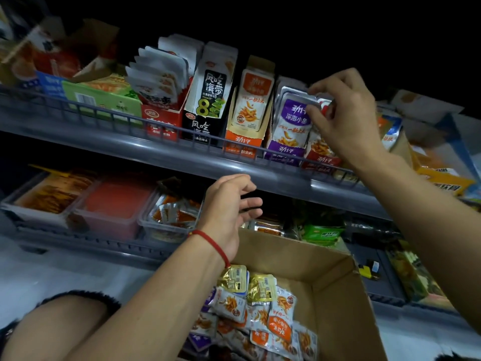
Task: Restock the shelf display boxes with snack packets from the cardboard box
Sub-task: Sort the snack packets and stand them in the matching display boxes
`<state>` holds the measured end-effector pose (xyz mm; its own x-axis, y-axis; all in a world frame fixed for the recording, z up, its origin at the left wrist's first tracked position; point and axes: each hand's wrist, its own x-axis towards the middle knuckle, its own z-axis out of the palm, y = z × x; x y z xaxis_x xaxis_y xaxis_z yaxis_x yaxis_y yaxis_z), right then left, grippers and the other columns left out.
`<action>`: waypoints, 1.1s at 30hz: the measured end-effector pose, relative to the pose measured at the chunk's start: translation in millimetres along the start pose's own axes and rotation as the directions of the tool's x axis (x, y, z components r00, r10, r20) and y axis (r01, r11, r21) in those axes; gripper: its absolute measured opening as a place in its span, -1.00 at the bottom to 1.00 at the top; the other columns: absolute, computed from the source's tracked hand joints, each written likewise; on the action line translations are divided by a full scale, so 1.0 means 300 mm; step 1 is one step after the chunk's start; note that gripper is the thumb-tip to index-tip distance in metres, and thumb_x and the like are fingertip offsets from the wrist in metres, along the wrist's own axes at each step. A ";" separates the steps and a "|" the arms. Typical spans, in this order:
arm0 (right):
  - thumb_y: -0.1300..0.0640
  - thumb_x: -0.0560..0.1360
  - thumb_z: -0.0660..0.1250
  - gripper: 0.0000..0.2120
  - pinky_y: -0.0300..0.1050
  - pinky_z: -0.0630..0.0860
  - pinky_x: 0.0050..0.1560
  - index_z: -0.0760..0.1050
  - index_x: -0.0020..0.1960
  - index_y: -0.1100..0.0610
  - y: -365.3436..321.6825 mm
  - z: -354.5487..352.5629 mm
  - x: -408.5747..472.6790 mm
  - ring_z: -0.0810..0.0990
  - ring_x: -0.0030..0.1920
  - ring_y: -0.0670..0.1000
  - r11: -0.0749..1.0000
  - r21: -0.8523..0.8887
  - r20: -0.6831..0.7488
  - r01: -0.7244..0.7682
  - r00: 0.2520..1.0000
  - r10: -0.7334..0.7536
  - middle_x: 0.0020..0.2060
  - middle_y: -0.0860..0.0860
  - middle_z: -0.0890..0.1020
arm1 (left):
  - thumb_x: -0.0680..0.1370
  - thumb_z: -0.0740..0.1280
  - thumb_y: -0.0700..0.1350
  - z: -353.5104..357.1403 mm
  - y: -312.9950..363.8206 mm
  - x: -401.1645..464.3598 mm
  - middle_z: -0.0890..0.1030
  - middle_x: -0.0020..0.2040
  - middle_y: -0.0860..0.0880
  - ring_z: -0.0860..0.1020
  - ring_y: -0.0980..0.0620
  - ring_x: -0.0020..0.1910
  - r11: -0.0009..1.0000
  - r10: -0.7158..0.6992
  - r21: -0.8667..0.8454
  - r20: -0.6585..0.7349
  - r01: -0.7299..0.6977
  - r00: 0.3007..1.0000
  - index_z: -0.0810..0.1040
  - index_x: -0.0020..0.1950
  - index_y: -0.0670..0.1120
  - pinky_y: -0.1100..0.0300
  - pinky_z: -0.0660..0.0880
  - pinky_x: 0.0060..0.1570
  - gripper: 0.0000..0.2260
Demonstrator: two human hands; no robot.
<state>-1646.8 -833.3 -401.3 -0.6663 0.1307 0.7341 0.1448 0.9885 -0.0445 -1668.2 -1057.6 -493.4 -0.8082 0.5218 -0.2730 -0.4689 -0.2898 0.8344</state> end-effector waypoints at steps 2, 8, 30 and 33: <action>0.07 0.61 0.35 -0.73 -0.12 0.55 -0.02 0.52 0.28 0.13 -0.004 -0.008 -0.019 0.47 -0.04 -0.07 0.999 -0.007 -0.011 0.032 0.999 -0.032 0.27 0.12 0.48 | 0.58 0.29 -0.25 -0.006 -0.004 0.001 0.59 -0.02 -0.11 0.61 -0.07 -0.11 0.998 -0.008 0.060 -0.014 0.009 1.000 0.58 0.09 -0.13 0.07 0.62 -0.10 -0.87; 0.09 0.62 0.28 -0.78 -0.11 0.54 -0.08 0.51 0.23 0.12 -0.057 -0.046 -0.227 0.50 -0.02 -0.05 0.991 0.045 0.115 0.126 0.985 -0.131 0.17 0.07 0.51 | 0.62 0.29 -0.22 -0.032 -0.061 0.016 0.65 0.06 -0.14 0.66 -0.14 -0.02 0.949 -0.019 0.314 -0.045 0.032 0.999 0.57 0.09 -0.07 0.02 0.63 -0.05 -0.89; -0.01 0.64 0.17 -0.79 0.04 0.59 -0.08 0.54 0.17 -0.03 -0.030 0.034 -0.743 0.59 -0.06 -0.02 0.968 0.249 0.701 0.022 0.686 -0.196 0.07 -0.10 0.57 | 0.64 0.27 -0.14 -0.350 -0.644 0.196 0.28 0.53 -0.16 0.24 -0.15 0.51 -0.484 -0.557 0.780 0.075 -0.396 0.827 0.22 0.57 -0.09 0.07 0.23 0.44 -0.49; -0.01 0.65 0.16 -0.79 0.04 0.59 -0.08 0.54 0.15 -0.01 -0.025 0.028 -0.750 0.58 -0.09 -0.02 0.972 0.234 0.718 0.015 0.672 -0.183 0.03 -0.08 0.56 | 0.60 0.35 -0.06 -0.340 -0.648 0.207 0.25 0.54 -0.16 0.22 -0.17 0.51 -0.547 -0.581 0.712 0.055 -0.440 0.812 0.22 0.57 -0.10 0.03 0.26 0.43 -0.42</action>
<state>-1504.0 -869.3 -572.0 -0.9992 -0.0385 0.0147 -0.0406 0.9808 -0.1908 -1663.5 -1050.8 -721.4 -0.3642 0.6363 -0.6800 0.8659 0.5001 0.0042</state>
